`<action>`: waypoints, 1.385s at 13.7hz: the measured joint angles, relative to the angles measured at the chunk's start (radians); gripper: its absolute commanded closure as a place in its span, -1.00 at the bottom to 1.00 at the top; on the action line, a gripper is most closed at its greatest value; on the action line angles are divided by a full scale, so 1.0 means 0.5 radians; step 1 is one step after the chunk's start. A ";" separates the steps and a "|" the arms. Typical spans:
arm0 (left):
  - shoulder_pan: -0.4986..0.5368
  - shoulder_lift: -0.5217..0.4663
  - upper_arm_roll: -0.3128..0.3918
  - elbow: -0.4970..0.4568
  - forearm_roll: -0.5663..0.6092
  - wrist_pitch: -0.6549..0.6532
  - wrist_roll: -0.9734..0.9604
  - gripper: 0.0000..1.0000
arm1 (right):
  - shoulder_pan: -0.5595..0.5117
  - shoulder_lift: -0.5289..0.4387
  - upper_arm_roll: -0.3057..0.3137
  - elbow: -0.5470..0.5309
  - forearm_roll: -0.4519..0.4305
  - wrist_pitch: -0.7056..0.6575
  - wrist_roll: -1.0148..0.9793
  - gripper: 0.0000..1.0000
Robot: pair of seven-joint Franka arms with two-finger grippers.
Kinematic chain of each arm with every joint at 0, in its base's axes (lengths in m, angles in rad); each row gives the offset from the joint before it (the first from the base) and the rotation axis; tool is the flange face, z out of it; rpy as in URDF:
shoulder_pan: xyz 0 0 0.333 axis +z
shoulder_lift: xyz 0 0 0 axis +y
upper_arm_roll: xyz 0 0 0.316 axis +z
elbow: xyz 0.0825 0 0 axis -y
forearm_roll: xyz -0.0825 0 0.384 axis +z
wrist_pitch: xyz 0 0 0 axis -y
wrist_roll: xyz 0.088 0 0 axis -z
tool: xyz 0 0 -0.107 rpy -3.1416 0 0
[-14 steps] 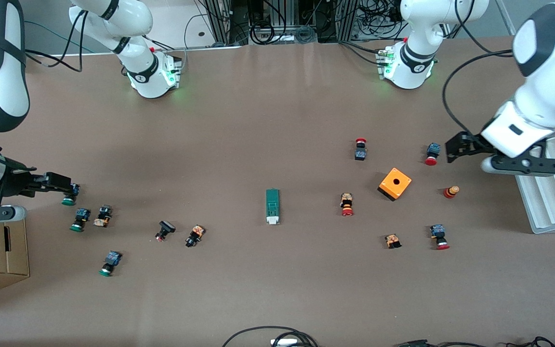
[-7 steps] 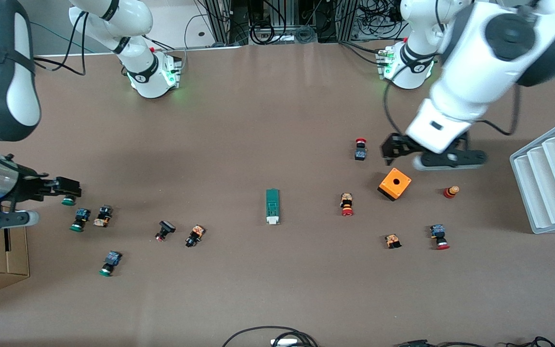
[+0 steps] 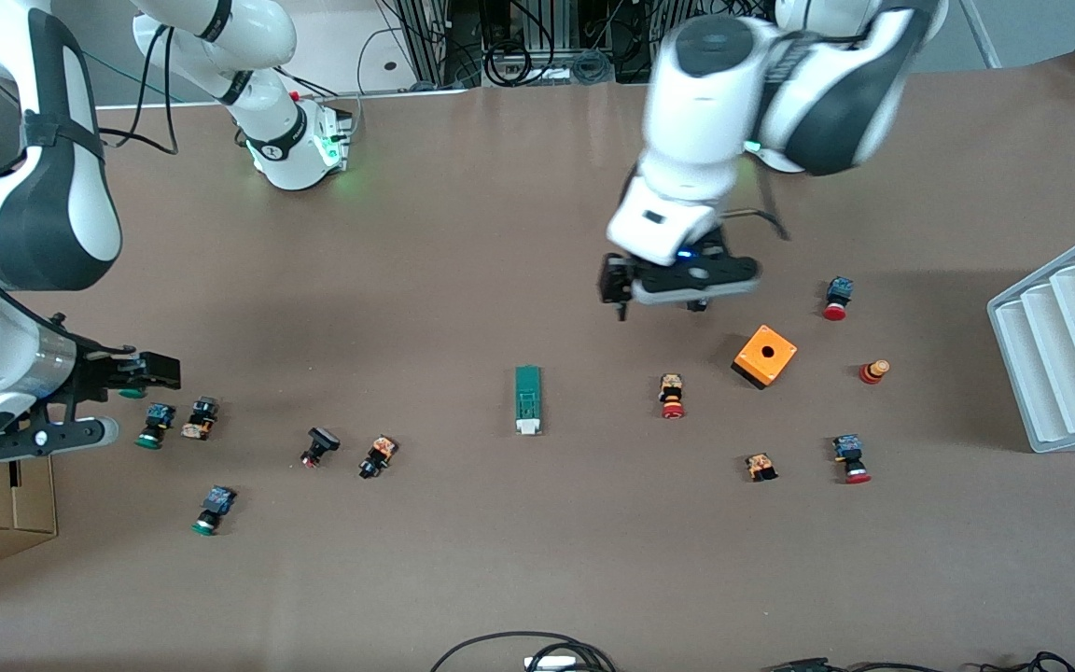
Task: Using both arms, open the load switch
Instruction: 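Move the left gripper and the right gripper toward the green switch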
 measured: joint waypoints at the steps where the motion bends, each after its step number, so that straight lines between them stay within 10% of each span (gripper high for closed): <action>1: -0.077 0.037 -0.001 -0.001 0.109 0.010 -0.142 -1.00 | 0.030 0.010 0.002 0.000 0.000 0.045 -0.003 -0.99; 19: -0.680 0.736 0.001 -0.012 1.782 0.269 -1.991 -0.99 | 0.257 0.233 0.010 0.000 0.058 0.470 -0.029 -0.96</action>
